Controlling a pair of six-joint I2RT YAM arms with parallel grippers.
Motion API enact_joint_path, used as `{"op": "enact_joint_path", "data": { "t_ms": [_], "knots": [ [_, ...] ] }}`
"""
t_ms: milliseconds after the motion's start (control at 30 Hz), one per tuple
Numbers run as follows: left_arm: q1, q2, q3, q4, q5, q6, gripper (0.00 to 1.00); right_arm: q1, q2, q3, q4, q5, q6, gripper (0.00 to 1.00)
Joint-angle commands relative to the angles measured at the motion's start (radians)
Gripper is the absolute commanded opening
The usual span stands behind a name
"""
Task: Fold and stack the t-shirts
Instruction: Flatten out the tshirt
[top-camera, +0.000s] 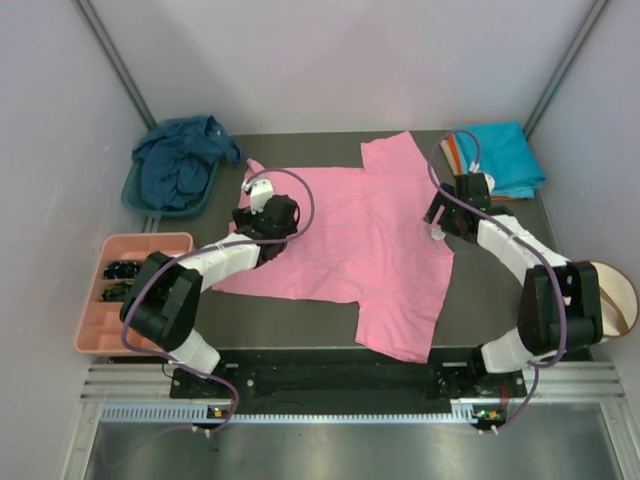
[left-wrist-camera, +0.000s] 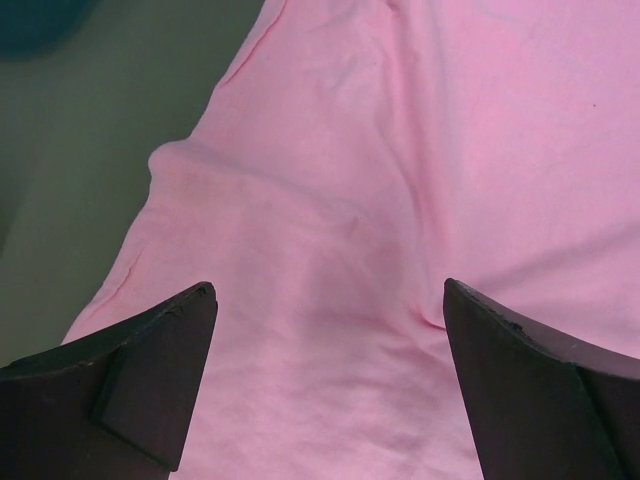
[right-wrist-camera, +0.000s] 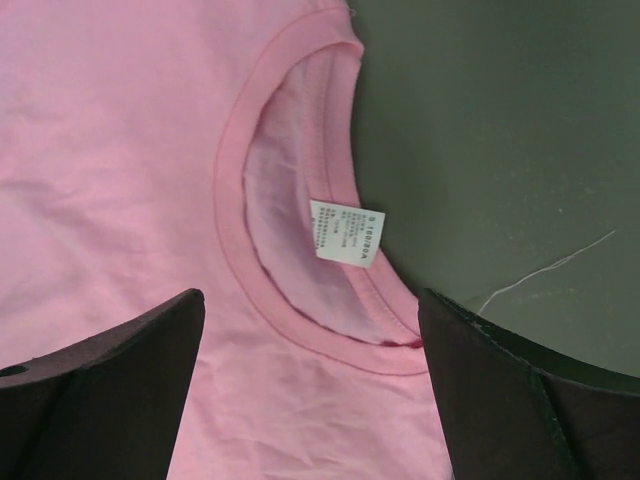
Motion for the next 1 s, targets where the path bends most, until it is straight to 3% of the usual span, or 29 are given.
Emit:
{"op": "enact_joint_path", "data": {
  "t_ms": [0,333,667,967],
  "knots": [
    [0.007,-0.053,-0.016,-0.006,-0.03,0.009,0.99,0.001,0.126,0.098,0.034,0.086,0.001,0.88],
    [0.019,-0.091,-0.061,-0.015,-0.035,0.003,0.99,-0.037,0.429,0.383,0.016,0.057,0.008,0.87],
    [0.039,-0.075,-0.067,-0.015,-0.024,-0.005,0.99,-0.046,0.518,0.567,0.027,0.029,-0.039,0.86],
    [0.051,-0.078,-0.084,-0.014,-0.02,-0.017,0.99,-0.049,0.614,0.64,0.102,-0.26,-0.091,0.86]
  ]
}}
